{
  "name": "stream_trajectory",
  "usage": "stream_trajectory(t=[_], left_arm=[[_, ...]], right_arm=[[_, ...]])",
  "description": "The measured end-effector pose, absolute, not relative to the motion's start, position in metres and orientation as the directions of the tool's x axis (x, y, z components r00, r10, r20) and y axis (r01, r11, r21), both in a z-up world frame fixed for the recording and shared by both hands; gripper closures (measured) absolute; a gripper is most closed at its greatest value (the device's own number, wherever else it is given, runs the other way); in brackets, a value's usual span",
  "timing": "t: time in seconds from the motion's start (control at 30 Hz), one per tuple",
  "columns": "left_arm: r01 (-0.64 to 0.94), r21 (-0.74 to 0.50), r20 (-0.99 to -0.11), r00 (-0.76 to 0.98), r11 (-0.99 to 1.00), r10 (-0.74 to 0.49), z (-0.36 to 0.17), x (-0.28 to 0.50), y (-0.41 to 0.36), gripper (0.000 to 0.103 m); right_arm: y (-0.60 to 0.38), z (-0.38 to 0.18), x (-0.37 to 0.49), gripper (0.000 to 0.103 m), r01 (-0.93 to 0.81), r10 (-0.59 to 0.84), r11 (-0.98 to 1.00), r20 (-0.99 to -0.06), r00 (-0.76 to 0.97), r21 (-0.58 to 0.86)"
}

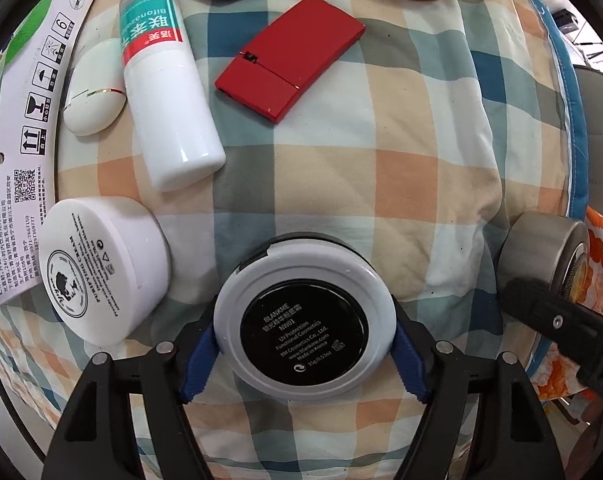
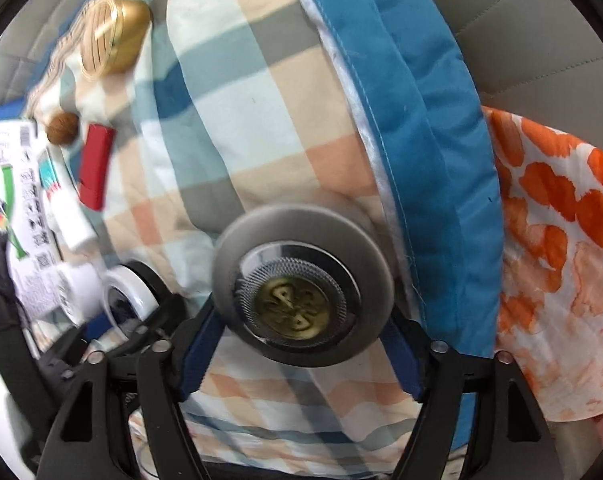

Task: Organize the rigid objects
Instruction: 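Carry the black-lid jar and silver tin into the cardboard box with both tools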

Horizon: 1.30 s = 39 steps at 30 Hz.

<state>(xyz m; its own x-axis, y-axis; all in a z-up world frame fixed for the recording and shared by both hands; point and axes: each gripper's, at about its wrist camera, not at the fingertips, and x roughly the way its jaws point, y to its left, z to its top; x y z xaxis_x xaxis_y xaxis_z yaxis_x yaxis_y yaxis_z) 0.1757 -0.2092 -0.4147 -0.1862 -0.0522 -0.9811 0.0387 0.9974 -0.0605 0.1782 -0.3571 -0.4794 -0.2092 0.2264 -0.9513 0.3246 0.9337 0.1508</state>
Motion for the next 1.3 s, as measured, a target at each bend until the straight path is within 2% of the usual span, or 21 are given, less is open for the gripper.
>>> stream_trajectory(t=[0.07,0.13,0.2,0.47,0.87,1.07,1.3], left_arm=[[0.035,-0.061,-0.982,-0.184,0.998,-0.053,-0.413,0.176,-0.208,0.030],[0.031,-0.061,-0.982,-0.181,0.998,-0.054,-0.421,0.180,-0.207,0.030],[0.030,-0.067,-0.982,-0.179,0.997,-0.061,-0.421,0.211,-0.176,0.030],[0.066,-0.078,-0.988,-0.137,0.995,-0.069,-0.394,0.202,-0.169,0.030],[0.140,-0.093,-0.996,-0.003,0.986,-0.094,-0.306,0.186,-0.169,0.030],[0.132,-0.129,-0.983,0.113,0.983,-0.144,-0.250,0.184,-0.142,0.030],[0.099,-0.168,-0.957,0.224,0.981,-0.186,-0.207,0.192,-0.092,0.030]], right_arm=[[-0.356,-0.482,0.190,0.024,0.323,0.204,0.938,-0.952,-0.229,0.123],[-0.355,-0.491,0.194,0.028,0.318,0.171,0.944,-0.953,-0.249,0.086],[-0.355,-0.496,0.198,0.031,0.338,0.166,0.938,-0.956,-0.240,0.078],[-0.353,-0.468,0.193,0.032,0.262,0.125,0.963,-0.964,-0.236,0.061],[-0.348,-0.382,0.174,0.032,0.206,0.162,0.970,-0.976,-0.144,0.130],[-0.348,-0.320,0.179,0.032,0.156,0.199,0.970,-0.977,-0.073,0.186],[-0.296,-0.254,0.203,0.032,0.069,0.248,0.966,-0.969,0.013,0.248]])
